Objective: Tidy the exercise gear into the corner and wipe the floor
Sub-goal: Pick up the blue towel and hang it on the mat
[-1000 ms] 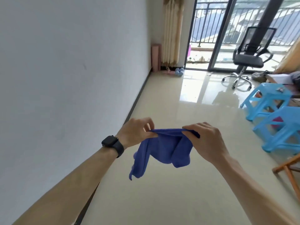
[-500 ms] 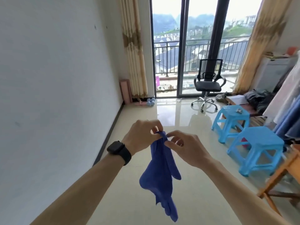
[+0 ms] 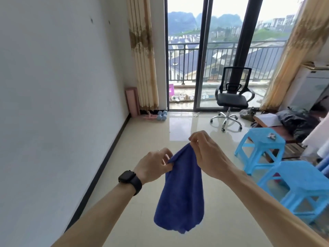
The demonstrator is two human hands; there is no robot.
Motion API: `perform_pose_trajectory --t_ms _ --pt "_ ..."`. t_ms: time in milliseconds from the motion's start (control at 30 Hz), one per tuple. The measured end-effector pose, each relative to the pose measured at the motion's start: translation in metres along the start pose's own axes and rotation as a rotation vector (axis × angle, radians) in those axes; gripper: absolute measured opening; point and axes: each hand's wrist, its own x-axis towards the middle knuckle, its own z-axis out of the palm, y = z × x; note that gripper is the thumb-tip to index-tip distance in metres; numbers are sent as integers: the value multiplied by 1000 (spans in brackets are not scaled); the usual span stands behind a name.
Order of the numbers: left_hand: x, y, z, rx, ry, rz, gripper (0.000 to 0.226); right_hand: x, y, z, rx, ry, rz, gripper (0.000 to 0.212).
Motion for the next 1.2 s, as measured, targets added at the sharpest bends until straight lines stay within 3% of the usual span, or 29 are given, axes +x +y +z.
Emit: perform_pose_trajectory --t_ms 133,367,467,600,633,733,1067,1200 --pt "83 -42 -2 -56 -65 -33 12 77 51 2 13 81 98 8" --pt "239 -76 -42 -143 -27 -55 23 178 161 20 25 39 310 12" --pt "315 -77 -48 -222 -1 -17 16 220 210 45 119 -35 359 8" --pt "415 -80 -38 -142 -32 14 14 295 266 85 235 -216 272 47" --pt "439 -82 -36 -115 -33 15 14 317 279 94 268 -240 247 45" --pt "507 -92 -37 -92 3 -38 14 386 323 113 371 -279 228 12" --pt "691 -160 -67 -113 -15 -308 9 602 447 123 270 -269 79 17" --pt "780 -208 -73 -4 180 -269 9 698 490 151 163 -250 21 12"
